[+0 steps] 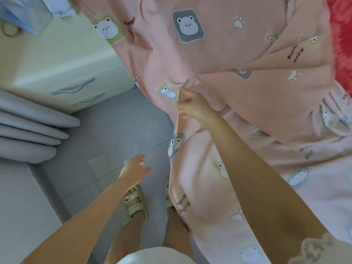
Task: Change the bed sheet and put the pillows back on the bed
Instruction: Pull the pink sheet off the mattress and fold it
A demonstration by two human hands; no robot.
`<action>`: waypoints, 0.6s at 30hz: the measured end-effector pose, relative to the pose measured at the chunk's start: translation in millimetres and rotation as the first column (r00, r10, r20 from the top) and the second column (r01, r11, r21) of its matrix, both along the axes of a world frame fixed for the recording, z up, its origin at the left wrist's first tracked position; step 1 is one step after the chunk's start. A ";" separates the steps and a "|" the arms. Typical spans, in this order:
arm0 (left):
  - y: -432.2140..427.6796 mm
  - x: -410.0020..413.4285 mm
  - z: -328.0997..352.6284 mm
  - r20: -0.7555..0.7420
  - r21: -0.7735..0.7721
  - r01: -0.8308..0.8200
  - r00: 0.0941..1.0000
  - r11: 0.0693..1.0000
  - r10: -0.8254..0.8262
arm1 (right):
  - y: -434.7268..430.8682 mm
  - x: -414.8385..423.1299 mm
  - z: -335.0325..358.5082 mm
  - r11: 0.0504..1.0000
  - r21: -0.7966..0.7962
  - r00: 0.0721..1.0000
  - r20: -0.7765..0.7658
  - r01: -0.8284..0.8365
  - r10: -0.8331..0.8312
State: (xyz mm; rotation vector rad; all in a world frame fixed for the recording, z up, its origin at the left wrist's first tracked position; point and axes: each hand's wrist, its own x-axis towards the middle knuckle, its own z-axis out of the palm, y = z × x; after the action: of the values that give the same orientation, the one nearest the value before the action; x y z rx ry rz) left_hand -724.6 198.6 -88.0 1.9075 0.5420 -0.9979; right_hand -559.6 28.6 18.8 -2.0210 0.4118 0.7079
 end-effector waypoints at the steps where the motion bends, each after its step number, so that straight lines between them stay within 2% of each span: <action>1: 0.6 17.6 3.4 0.050 0.021 -0.001 0.999 1.000 0.000 | -2.7 -1.3 -1.0 0.999 -0.032 0.999 -0.022 -0.025 0.024; 3: 1.7 54.7 15.4 0.138 0.095 -0.012 0.990 0.995 -0.001 | -25.2 -1.5 -1.8 0.979 -0.027 0.978 -0.039 0.204 -0.205; 5: 1.3 90.2 27.2 0.197 0.129 -0.007 0.980 0.992 -0.018 | -68.6 -1.7 -7.5 0.863 -0.023 0.860 -0.083 0.504 -0.504; 6: -0.1 107.0 33.1 0.210 0.128 -0.001 0.977 0.992 -0.027 | -92.0 -2.8 -7.8 0.771 -0.025 0.764 -0.118 0.637 -0.635; 8: -5.3 139.6 42.6 0.242 0.125 0.020 0.969 0.992 -0.051 | -138.4 -11.4 -13.8 0.498 0.005 0.491 -0.177 0.867 -0.853; 10: -13.3 171.3 49.8 0.274 0.133 0.053 0.958 0.990 -0.088 | -173.4 -19.2 -20.1 0.278 0.048 0.281 -0.249 0.959 -0.927; 12: -23.8 201.8 54.0 0.296 0.139 0.079 0.948 0.987 -0.117 | -203.9 -23.0 -36.5 0.109 0.055 0.122 -0.347 0.992 -0.930; 13: -29.1 216.0 54.6 0.309 0.131 0.084 0.943 0.988 -0.121 | -215.9 -24.1 -47.3 0.054 0.042 0.066 -0.364 0.998 -0.929; 16: -44.2 257.6 58.6 0.355 0.113 0.111 0.924 0.987 -0.144 | -241.3 -9.5 -56.9 -0.026 0.032 -0.014 -0.307 0.999 -0.952; 18: -51.8 285.3 63.8 0.346 0.110 0.102 0.928 0.989 -0.135 | -234.2 16.4 -28.5 0.156 0.015 0.156 -0.198 0.988 -0.968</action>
State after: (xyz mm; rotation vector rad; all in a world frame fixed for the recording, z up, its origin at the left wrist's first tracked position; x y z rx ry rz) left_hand -439.4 146.8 -24.2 2.1600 0.2672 -0.6881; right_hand -543.2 -205.6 -9.7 -1.0770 1.5650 -0.0251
